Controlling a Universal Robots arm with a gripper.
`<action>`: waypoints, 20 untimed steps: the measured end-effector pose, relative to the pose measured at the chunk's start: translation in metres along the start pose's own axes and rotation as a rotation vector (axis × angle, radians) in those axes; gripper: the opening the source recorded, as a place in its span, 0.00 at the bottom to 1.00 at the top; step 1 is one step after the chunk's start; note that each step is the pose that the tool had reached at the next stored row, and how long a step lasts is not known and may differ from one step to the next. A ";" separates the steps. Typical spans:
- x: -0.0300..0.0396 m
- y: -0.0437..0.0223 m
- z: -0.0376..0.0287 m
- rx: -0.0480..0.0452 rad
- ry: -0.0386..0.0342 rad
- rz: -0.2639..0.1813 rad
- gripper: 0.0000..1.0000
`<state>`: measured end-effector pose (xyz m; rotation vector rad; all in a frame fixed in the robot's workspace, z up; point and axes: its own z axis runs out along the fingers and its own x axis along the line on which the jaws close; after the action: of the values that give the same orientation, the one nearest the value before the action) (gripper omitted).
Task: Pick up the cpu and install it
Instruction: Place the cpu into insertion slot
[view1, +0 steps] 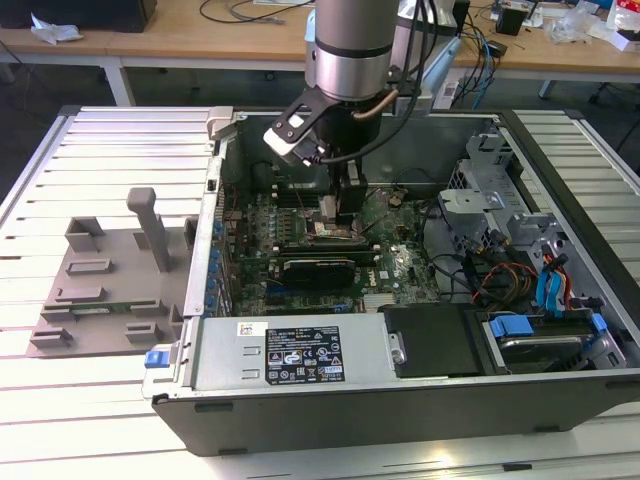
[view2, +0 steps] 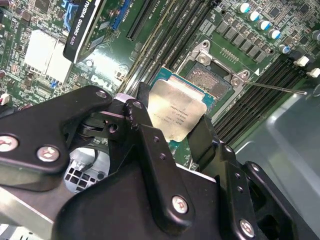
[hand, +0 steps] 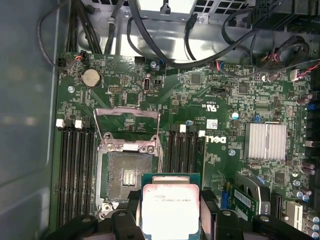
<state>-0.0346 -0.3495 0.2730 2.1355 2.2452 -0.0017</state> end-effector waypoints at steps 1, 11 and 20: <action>0.0000 -0.0001 0.0009 0.0000 -0.0001 0.000 0.55; 0.0003 -0.0003 0.0082 0.0000 -0.0001 0.000 0.55; 0.0005 -0.0005 0.0156 0.0001 -0.0002 0.000 0.55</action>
<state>-0.0346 -0.3495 0.2573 2.1355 2.2451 -0.0020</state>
